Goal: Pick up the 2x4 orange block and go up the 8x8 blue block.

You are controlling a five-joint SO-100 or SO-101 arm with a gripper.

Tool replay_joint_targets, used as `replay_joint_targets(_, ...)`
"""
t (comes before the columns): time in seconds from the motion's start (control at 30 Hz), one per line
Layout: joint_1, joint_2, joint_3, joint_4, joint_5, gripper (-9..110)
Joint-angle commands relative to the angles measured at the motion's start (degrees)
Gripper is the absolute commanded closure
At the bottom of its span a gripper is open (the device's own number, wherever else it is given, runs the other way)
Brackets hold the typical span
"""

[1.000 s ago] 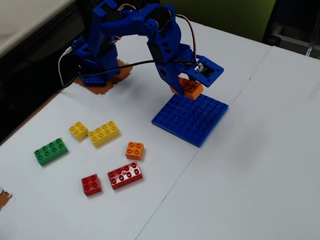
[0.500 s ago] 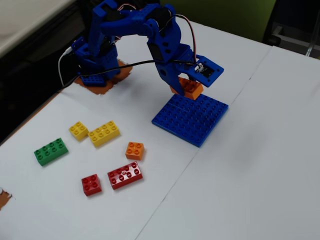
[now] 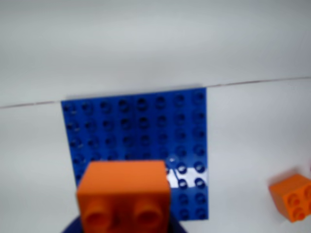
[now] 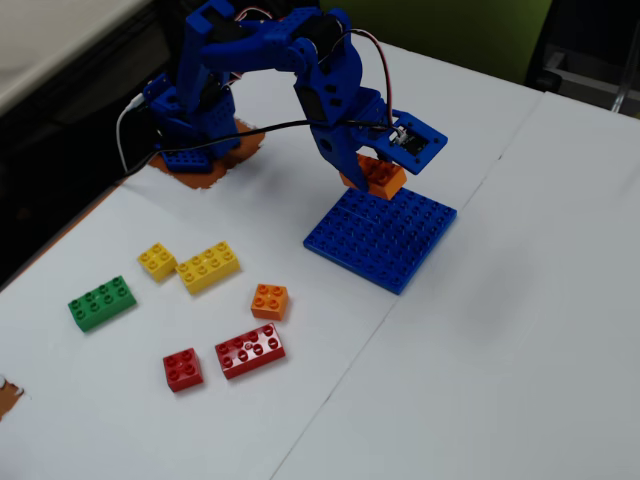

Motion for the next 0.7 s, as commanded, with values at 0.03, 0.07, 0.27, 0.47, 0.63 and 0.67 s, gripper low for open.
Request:
replay_joint_targets(0.03, -0.1, 2.5, -0.2, 0.8, -0.2, 101)
replay_joint_targets(0.07, -0.1, 2.5, -0.1, 0.9, -0.2, 101)
replay_joint_targets(0.27, -0.1, 2.6, 0.0, 0.9, -0.3, 101)
replay_joint_targets(0.47, -0.1, 2.7, 0.1, 0.9, -0.3, 101)
replay_joint_targets(0.63, -0.1, 2.9, 0.1, 1.1, -0.3, 101)
replay_joint_targets(0.67, -0.1, 3.0, 0.2, 1.1, -0.3, 101)
